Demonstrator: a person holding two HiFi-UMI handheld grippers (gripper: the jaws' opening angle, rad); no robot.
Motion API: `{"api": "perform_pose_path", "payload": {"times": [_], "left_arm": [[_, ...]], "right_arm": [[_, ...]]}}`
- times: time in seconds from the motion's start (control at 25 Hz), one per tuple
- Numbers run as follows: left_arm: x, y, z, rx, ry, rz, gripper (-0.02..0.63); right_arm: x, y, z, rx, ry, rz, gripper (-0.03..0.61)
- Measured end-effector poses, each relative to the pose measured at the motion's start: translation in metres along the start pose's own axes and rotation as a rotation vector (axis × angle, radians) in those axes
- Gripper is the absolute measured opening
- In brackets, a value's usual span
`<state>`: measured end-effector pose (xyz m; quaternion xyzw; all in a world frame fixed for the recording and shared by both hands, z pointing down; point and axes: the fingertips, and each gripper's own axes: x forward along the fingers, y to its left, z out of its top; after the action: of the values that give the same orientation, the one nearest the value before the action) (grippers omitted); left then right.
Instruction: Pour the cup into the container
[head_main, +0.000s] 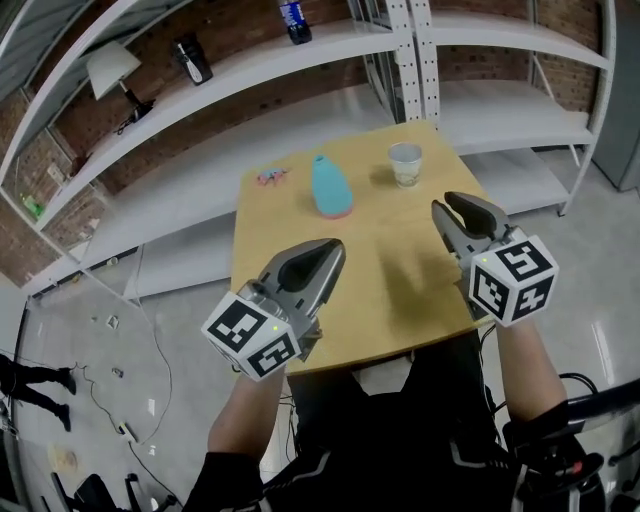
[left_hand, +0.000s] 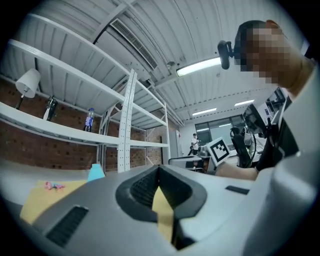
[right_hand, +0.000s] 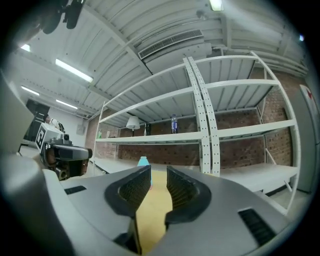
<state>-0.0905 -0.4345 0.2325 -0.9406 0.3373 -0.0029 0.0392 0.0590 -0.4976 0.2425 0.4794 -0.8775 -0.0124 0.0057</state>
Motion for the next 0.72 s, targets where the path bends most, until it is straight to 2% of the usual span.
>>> {"api": "perform_pose_path", "payload": {"times": [0.12, 0.28, 0.4, 0.56, 0.72], "left_arm": [[0.017, 0.017, 0.01, 0.038, -0.003, -0.048, 0.002], [0.043, 0.04, 0.001, 0.061, 0.047, -0.114, 0.002], [0.058, 0.05, -0.011, 0.093, 0.068, -0.173, 0.002], [0.074, 0.064, -0.03, 0.01, 0.051, -0.23, 0.002], [0.086, 0.076, -0.053, 0.001, 0.076, -0.236, 0.002]], "right_arm": [[0.034, -0.013, 0.005, -0.033, 0.005, 0.005, 0.112], [0.078, -0.033, -0.001, 0.018, 0.061, 0.052, 0.227], [0.103, -0.052, -0.017, 0.015, 0.132, 0.061, 0.258], [0.127, -0.071, -0.042, 0.01, 0.217, 0.093, 0.287], [0.146, -0.084, -0.059, 0.021, 0.264, 0.097, 0.323]]}}
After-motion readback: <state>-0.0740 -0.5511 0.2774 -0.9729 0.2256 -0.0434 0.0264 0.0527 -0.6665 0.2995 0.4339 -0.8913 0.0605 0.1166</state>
